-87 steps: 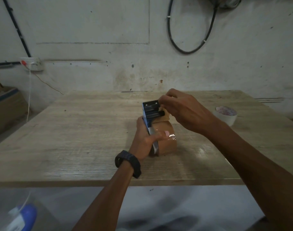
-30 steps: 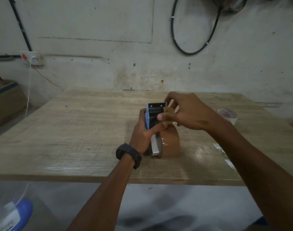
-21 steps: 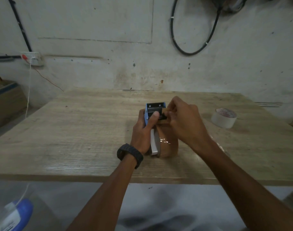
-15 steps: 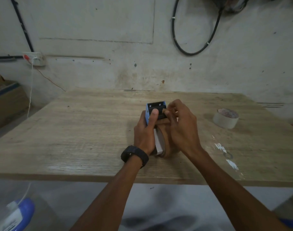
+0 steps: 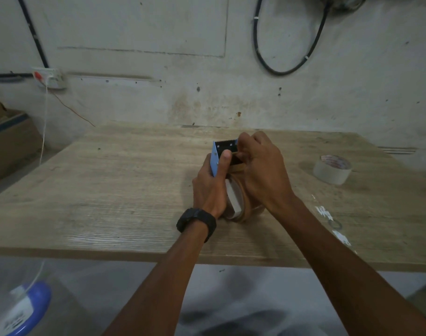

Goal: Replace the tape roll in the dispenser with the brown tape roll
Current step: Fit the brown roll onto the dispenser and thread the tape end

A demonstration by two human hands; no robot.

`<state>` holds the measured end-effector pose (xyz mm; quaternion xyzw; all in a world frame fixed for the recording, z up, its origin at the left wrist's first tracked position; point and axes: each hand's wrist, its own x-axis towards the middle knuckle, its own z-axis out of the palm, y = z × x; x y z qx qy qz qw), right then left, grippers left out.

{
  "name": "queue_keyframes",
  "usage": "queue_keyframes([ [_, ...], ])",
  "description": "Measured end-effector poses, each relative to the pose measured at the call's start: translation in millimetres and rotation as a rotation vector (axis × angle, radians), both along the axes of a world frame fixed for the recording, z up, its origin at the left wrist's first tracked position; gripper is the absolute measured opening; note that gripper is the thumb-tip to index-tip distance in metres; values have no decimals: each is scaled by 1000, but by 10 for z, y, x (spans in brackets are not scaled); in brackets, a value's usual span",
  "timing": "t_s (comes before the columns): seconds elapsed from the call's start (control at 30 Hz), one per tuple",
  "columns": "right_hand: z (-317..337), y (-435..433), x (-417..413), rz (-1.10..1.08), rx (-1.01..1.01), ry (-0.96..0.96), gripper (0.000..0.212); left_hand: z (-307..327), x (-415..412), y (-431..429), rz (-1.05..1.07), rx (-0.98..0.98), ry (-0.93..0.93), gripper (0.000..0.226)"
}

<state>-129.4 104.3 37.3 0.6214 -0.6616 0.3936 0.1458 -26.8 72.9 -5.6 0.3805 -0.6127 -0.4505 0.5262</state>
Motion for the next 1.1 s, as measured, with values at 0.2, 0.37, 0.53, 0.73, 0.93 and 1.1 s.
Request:
queue_keyframes([
  [0.2,78,14,-83,55,-40,-178,17,-17,132,-97,-220,43,-133,74],
  [0.37,138,40,-104,91,-43,-333,18,15,145,-203,-317,202,-29,59],
  [0.53,154,4,-164,109,-30,-286,23,-11,94,-211,-405,308,111,59],
  [0.73,195,-4,-209,128,-182,-128,18,-6,44,-182,-352,247,78,79],
  [0.93,120,31,-211,169,-273,-163,16,12,85,-140,-353,177,25,51],
  [1.1,163,-15,-252,190,-276,-66,7,-16,91,-149,-361,164,2,52],
])
